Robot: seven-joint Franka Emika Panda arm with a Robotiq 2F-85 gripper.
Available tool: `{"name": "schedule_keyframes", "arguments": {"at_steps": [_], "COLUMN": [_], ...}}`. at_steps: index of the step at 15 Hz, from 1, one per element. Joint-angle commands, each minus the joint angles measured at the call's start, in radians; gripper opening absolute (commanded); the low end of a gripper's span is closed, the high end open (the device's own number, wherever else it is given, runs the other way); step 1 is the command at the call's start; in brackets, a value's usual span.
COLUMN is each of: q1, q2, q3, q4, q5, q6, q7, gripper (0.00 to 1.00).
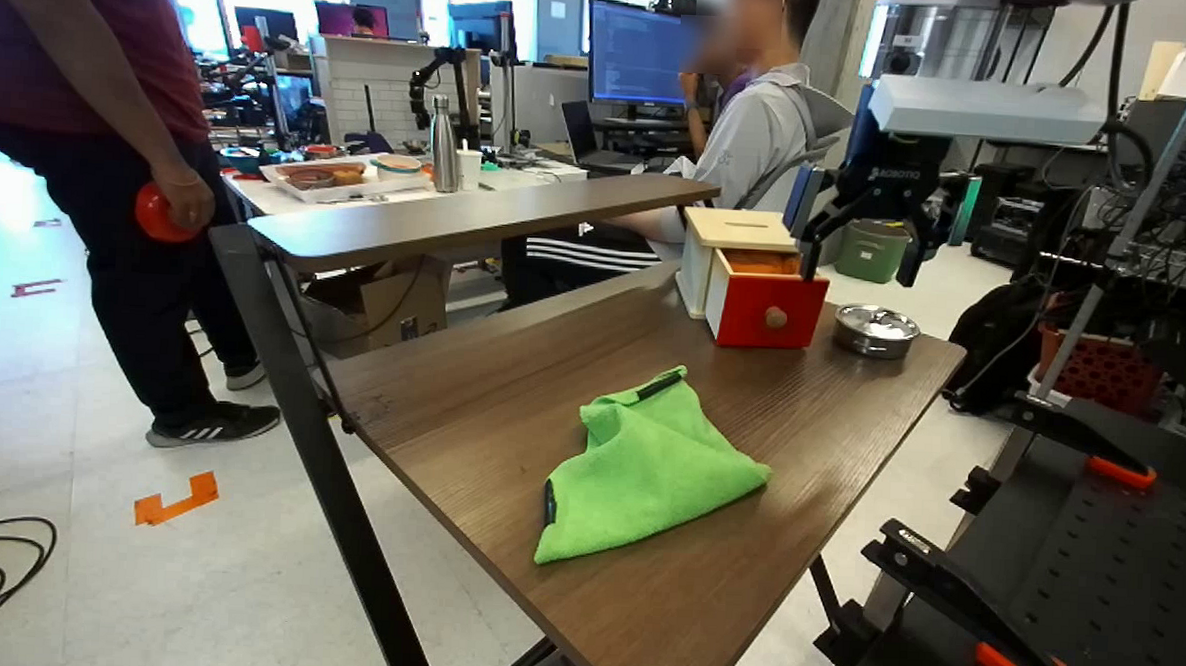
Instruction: Close the red drawer
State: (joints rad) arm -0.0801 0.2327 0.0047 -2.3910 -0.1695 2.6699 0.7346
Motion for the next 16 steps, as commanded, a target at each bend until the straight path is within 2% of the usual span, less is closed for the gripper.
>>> {"name": "schedule_keyframes", "arguments": {"at_steps": [1,8,16], "q1": [0.09,0.182,0.22], "q2": [0.102,0.211,0.288], "q3": [-0.071,-0.16,-0.216], "q4": [0.1,0.218,0.294], "q5": [-0.007,-0.011,0.002], "q6": [0.024,0.043,0.056], "q7": [0.011,0.01,0.002], "gripper": [1.0,1.0,1.0]}}
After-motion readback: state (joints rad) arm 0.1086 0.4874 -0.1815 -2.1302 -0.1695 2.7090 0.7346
